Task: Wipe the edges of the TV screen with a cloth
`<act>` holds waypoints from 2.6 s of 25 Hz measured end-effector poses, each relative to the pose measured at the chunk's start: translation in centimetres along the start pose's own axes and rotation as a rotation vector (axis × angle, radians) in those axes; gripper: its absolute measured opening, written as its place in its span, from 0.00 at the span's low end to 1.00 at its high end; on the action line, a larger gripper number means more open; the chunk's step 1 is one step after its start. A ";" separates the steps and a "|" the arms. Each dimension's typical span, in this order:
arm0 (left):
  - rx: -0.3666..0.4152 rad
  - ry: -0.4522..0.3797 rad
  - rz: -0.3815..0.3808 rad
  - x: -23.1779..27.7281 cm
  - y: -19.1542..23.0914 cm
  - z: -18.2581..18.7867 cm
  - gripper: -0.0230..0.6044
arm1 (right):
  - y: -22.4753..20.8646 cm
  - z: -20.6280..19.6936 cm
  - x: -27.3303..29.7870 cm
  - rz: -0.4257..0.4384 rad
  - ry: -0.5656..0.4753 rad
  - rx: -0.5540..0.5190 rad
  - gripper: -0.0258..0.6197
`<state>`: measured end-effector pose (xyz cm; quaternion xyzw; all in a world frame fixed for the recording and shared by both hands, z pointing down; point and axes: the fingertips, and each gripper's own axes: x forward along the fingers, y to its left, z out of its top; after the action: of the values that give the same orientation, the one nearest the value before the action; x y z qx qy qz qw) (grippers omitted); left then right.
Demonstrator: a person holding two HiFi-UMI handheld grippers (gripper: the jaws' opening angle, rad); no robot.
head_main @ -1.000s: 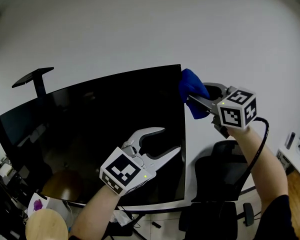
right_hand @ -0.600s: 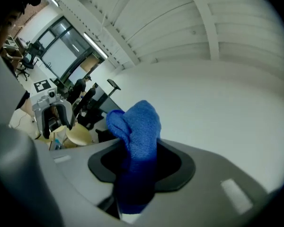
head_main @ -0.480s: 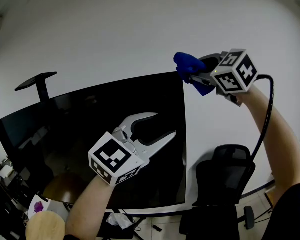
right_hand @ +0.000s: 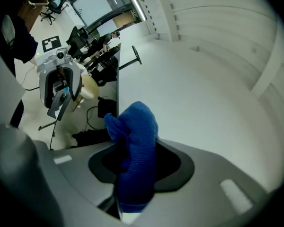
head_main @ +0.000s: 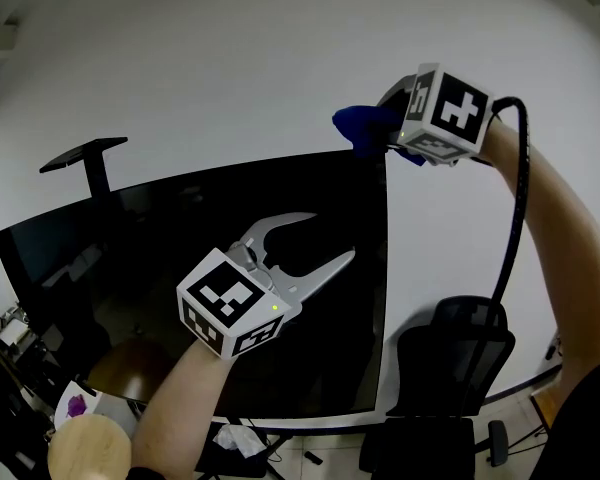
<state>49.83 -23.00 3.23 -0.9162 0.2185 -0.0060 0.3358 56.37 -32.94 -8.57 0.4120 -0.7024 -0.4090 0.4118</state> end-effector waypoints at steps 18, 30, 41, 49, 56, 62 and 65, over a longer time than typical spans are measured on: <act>-0.044 0.059 0.047 -15.9 7.1 -3.2 0.39 | 4.2 12.4 5.6 0.051 0.133 -0.040 0.26; -0.062 0.093 0.014 -24.1 10.5 -5.9 0.39 | 5.8 20.4 9.2 0.008 0.231 -0.056 0.26; -0.065 0.116 0.103 -27.1 14.3 -7.6 0.39 | 8.3 28.5 12.6 0.073 0.184 -0.153 0.26; -0.063 0.112 0.126 -32.6 17.0 -8.6 0.39 | 10.0 34.5 15.2 0.079 0.186 -0.163 0.26; -0.074 0.134 0.106 -40.7 20.2 -10.3 0.39 | 11.5 40.4 17.9 0.047 0.215 -0.123 0.26; -0.101 0.127 0.119 -48.5 23.0 -11.2 0.39 | 12.6 45.5 19.6 -0.004 0.210 -0.106 0.26; -0.119 0.136 0.141 -51.7 24.3 -11.8 0.39 | 13.5 47.6 20.3 -0.026 0.261 -0.161 0.26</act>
<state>-8.47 -25.86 4.39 -0.9144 0.3046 -0.0315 0.2647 3.03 -35.96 -6.89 0.4362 -0.6024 -0.4124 0.5261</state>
